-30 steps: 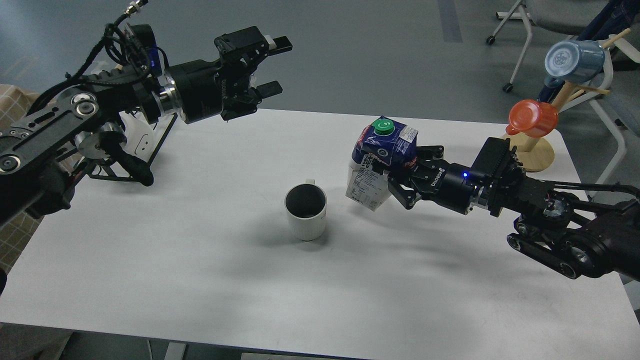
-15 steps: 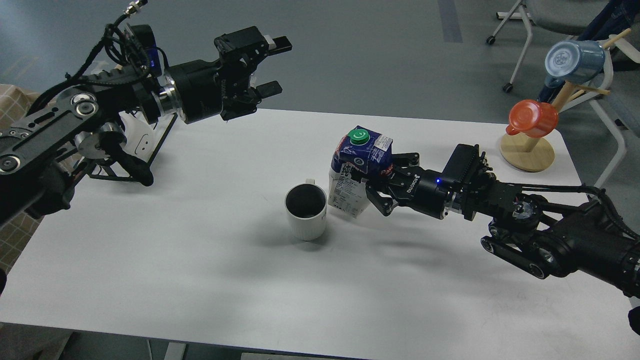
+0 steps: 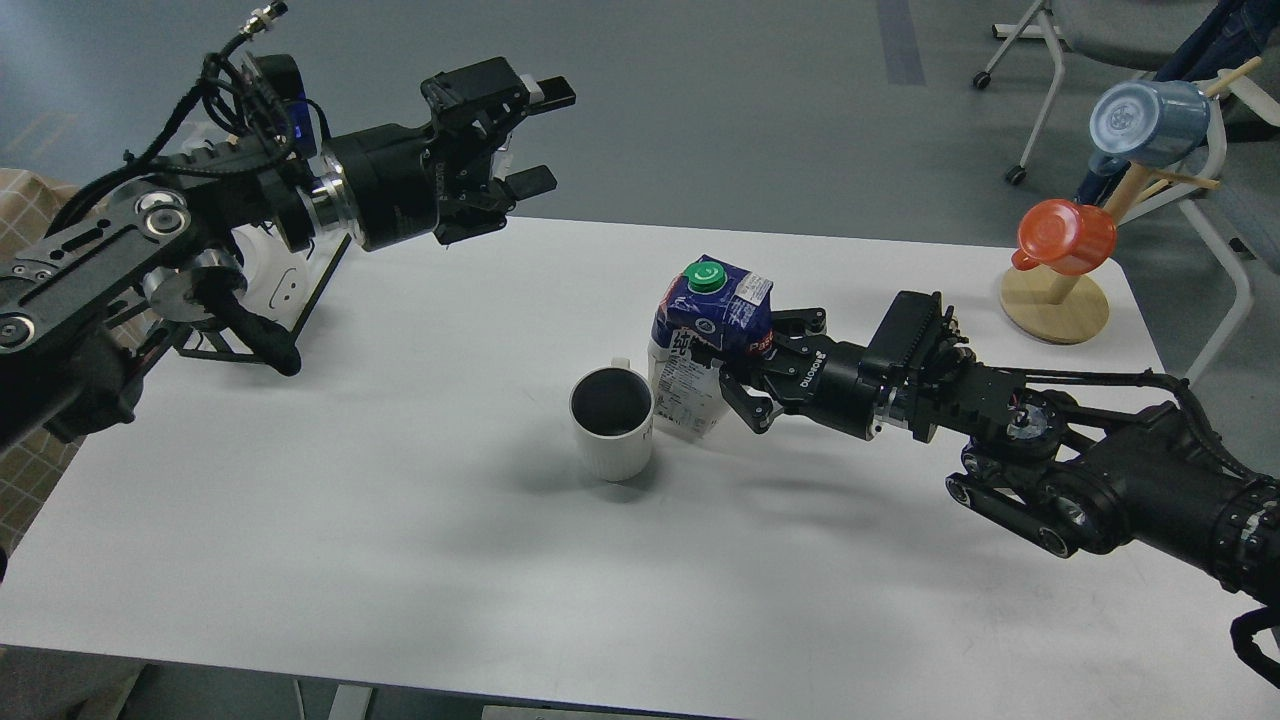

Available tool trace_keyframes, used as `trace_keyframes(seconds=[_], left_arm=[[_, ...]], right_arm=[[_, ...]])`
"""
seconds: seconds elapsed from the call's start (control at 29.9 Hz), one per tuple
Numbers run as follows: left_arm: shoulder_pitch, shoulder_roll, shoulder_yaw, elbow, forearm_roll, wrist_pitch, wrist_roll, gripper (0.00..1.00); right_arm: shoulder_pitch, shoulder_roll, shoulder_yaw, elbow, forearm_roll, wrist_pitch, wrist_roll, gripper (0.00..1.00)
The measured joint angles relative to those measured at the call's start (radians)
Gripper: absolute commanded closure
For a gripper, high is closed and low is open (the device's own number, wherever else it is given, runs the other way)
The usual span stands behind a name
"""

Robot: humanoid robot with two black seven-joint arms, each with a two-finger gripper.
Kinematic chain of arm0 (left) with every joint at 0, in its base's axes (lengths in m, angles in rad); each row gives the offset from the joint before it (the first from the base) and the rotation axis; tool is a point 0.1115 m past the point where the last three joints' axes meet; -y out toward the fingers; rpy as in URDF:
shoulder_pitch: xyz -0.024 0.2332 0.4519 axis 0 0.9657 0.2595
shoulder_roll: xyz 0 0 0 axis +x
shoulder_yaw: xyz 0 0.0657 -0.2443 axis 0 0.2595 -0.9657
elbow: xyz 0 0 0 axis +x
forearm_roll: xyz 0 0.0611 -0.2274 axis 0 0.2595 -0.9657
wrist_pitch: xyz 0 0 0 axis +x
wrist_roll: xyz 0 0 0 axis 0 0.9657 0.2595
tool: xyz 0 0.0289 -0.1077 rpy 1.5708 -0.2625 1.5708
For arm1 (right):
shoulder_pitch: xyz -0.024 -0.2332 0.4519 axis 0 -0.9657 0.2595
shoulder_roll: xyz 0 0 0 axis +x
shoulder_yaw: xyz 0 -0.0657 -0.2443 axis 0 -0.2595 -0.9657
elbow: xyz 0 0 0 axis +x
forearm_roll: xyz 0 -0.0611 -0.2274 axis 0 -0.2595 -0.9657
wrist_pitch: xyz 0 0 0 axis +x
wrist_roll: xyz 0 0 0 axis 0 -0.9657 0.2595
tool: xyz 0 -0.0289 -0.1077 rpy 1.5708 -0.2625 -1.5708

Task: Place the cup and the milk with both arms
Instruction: 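Lower the carton beside the cup and open the right gripper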

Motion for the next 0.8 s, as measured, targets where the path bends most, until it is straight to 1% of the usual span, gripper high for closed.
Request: trace_keyframes(seconds=[0.03, 0.27, 0.3, 0.37, 0.4, 0.5, 0.53, 0.8], left_arm=[[0.000, 0.000, 0.000, 0.000, 0.000, 0.000, 0.000, 0.02], [0.000, 0.000, 0.000, 0.000, 0.000, 0.000, 0.000, 0.02], [0.000, 0.000, 0.000, 0.000, 0.000, 0.000, 0.000, 0.02], [0.000, 0.000, 0.000, 0.000, 0.000, 0.000, 0.000, 0.02], [0.000, 0.000, 0.000, 0.000, 0.000, 0.000, 0.000, 0.02], [0.000, 0.001, 0.000, 0.000, 0.000, 0.000, 0.000, 0.02], [0.000, 0.002, 0.000, 0.000, 0.000, 0.000, 0.000, 0.02], [0.000, 0.002, 0.000, 0.000, 0.000, 0.000, 0.000, 0.02]], right_arm=[[-0.001, 0.001, 0.000, 0.000, 0.001, 0.000, 0.000, 0.62], [-0.010, 0.001, 0.000, -0.002, 0.003, 0.000, 0.000, 0.41], [-0.010, 0.000, 0.000, -0.002, 0.003, 0.000, 0.000, 0.36], [-0.010, -0.001, 0.000, -0.002, 0.004, 0.000, 0.000, 0.30], [-0.010, -0.001, 0.000, -0.002, 0.005, 0.000, 0.000, 0.22], [-0.011, -0.002, 0.000, -0.002, 0.007, 0.000, 0.000, 0.09], [-0.011, -0.002, 0.000, -0.002, 0.007, 0.000, 0.000, 0.08], [-0.011, -0.018, 0.000, 0.002, 0.009, 0.000, 0.000, 0.06]])
